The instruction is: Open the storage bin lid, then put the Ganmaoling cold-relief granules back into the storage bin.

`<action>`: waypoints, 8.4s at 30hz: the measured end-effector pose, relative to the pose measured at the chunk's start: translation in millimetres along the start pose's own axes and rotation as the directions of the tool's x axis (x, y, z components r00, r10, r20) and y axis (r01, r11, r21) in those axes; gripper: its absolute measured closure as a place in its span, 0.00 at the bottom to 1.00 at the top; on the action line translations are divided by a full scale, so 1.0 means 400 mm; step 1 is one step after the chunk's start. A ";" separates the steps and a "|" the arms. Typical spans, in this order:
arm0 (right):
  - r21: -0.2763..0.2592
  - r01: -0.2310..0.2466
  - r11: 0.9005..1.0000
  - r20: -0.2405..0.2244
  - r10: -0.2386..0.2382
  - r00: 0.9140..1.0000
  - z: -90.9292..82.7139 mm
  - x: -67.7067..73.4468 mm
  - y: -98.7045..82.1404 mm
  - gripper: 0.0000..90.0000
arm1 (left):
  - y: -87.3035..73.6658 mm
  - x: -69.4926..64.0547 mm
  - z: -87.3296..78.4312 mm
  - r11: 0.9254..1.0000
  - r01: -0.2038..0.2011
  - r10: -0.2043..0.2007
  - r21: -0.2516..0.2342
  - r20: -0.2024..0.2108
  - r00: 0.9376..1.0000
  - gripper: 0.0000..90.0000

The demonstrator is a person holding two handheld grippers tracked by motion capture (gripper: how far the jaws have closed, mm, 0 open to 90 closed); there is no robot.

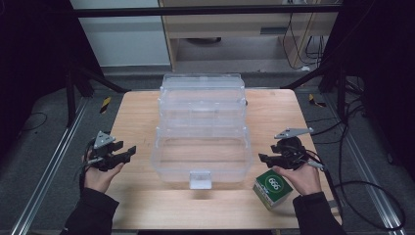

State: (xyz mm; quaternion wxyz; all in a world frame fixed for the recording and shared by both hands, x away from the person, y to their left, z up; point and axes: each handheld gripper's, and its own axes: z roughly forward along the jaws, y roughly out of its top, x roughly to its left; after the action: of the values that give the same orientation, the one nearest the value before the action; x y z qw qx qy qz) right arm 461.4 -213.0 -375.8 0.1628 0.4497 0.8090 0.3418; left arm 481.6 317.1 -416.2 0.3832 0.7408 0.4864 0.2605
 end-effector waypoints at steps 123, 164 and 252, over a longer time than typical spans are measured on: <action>0.443 0.056 0.895 -0.008 -0.059 0.998 0.000 0.036 -0.046 0.19 | -0.053 0.030 0.053 0.990 -0.037 0.043 0.134 -0.042 0.998 0.37; 0.272 0.193 0.943 -0.002 -0.200 0.980 -0.117 0.032 0.229 0.20 | -0.056 0.030 0.055 0.989 -0.041 0.048 0.142 -0.043 0.998 0.37; 0.166 0.834 0.527 -0.520 -0.672 0.528 0.159 0.126 0.283 0.19 | -0.062 0.028 0.068 0.983 -0.063 0.069 0.171 -0.030 0.997 0.37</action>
State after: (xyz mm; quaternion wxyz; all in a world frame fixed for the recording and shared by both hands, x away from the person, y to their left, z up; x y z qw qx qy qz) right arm 540.3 -103.8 -339.7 0.0368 -0.0111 0.9886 0.1455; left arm 493.8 324.5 -452.0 0.3011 0.7817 0.4887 0.2438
